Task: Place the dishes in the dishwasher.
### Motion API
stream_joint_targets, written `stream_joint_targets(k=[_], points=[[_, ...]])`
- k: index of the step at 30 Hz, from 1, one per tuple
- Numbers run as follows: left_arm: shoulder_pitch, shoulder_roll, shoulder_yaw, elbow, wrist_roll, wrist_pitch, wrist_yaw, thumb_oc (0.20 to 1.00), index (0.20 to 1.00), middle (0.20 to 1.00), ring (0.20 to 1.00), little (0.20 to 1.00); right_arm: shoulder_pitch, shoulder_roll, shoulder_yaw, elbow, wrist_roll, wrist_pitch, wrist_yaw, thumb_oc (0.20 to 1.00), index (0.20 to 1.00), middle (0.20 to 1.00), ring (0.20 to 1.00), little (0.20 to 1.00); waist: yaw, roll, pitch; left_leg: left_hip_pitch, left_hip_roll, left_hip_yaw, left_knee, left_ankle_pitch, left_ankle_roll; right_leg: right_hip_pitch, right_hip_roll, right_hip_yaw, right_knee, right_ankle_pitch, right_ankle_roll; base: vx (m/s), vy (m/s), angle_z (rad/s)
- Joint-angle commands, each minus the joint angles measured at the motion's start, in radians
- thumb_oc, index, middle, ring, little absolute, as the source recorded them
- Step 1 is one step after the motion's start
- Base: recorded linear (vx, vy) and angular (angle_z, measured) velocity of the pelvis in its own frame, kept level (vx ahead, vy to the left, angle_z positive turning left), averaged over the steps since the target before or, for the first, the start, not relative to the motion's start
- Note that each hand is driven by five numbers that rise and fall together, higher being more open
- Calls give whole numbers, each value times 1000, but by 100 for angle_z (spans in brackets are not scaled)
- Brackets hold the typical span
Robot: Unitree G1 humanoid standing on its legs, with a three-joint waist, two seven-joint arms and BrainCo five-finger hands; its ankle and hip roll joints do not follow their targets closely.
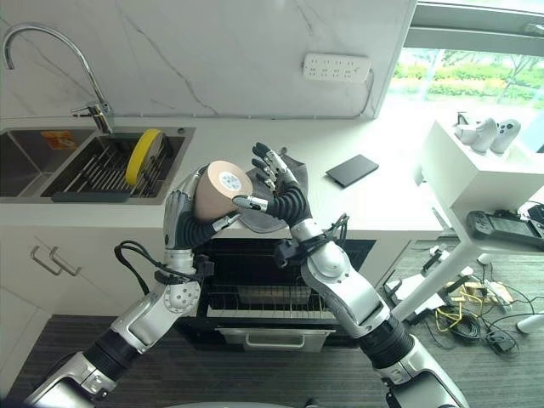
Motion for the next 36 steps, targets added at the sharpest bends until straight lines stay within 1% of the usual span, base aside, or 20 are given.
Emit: stream_joint_targets(k=[1,2,4,6,7,9,11,12,17,21,27,28,29,30,36], points=[[-111,16,-37,35,59,-8,69,200,200,200,200,200,-104,40,-21,-46,-28,-25,-24,1000,1000,1000,1000,1000,24,-21,-3,1,29,-44,56,-110,-21,37,-54,3,57,-147,53,0,0,0],[-116,15,-40,39,57,-8,70,200,200,200,200,200,-107,42,-18,-44,-28,-23,-26,1000,1000,1000,1000,1000,24,-21,-2,-3,29,-44,59,-104,-20,33,-54,5,59,-141,50,0,0,0],[-117,10,-49,38,73,11,113,200,200,200,200,200,-112,52,-6,-35,-34,-24,-34,1000,1000,1000,1000,1000,27,-21,-2,-7,30,-44,63,-103,-20,31,-55,3,61,-141,49,0,0,0],[-108,0,-52,38,101,10,144,200,200,200,200,200,-120,63,6,-22,-38,-26,-49,1000,1000,1000,1000,1000,31,-22,1,-7,31,-47,61,-103,-21,31,-55,1,63,-142,50,0,0,0],[-111,0,-55,40,98,8,146,200,200,200,200,200,-124,66,12,-20,-37,-22,-55,1000,1000,1000,1000,1000,31,-23,1,1,31,-47,57,-112,-22,38,-54,1,60,-150,53,31,-2,1],[-125,2,-66,34,87,16,155,200,200,200,200,200,-133,67,26,-11,-27,-22,-68,1000,1000,1000,1000,1000,30,-24,1,3,32,-45,55,-112,-23,39,-54,-2,59,-150,55,18,-1,0],[-130,0,-68,29,91,21,157,200,200,200,200,200,-134,65,27,-7,-11,-21,-69,1000,1000,1000,1000,1000,30,-25,4,-2,32,-44,57,-105,-22,34,-54,-2,62,-144,52,0,0,0],[-129,-1,-66,24,90,19,156,200,200,200,200,200,-130,64,24,-5,-1,-21,-67,1000,1000,1000,1000,1000,30,-25,3,2,32,-45,55,-111,-22,38,-54,-4,61,-150,53,0,0,0],[-115,-2,-56,17,103,-11,169,200,200,200,200,200,-109,65,16,1,3,-19,-57,1000,1000,1000,1000,1000,32,-27,5,-4,31,-45,60,-104,-20,33,-53,-6,67,-146,48,6,-1,0],[-116,-4,-58,7,107,-18,171,200,200,200,200,200,-99,72,22,18,1,-19,-47,1000,1000,1000,1000,1000,34,-27,4,1,31,-46,62,-112,-21,41,-53,-9,68,-155,48,22,-2,0],[-123,-3,-60,-11,98,-8,164,200,200,200,200,200,-94,79,31,30,-8,-21,-42,1000,1000,1000,1000,1000,35,-26,3,-7,29,-50,66,-106,-18,34,-52,-7,72,-151,44,13,0,0],[-123,-3,-59,-17,98,-5,158,200,200,200,200,200,-93,81,31,33,-8,-18,-38,1000,1000,1000,1000,1000,35,-25,1,-3,29,-52,65,-113,-19,38,-51,-7,72,-158,46,0,0,0],[-124,-3,-59,-19,99,-4,157,200,200,200,200,200,-94,81,31,34,-7,-17,-35,1000,1000,1000,1000,1000,35,-25,3,-8,28,-51,67,-107,-18,34,-52,-7,74,-152,43,42,-1,0],[-124,-3,-61,-26,102,2,154,200,200,200,200,200,-91,81,34,36,-9,-18,-30,1000,1000,1000,1000,1000,35,-25,3,-3,29,-52,67,-114,-19,38,-51,-7,74,-160,45,0,0,0],[-123,7,-64,-29,111,17,140,200,200,200,200,200,-74,77,46,32,-2,-9,12,1000,1000,1000,1000,1000,34,-25,4,-2,27,-52,68,-116,-17,37,-50,-7,78,-163,45,7,-1,0]])
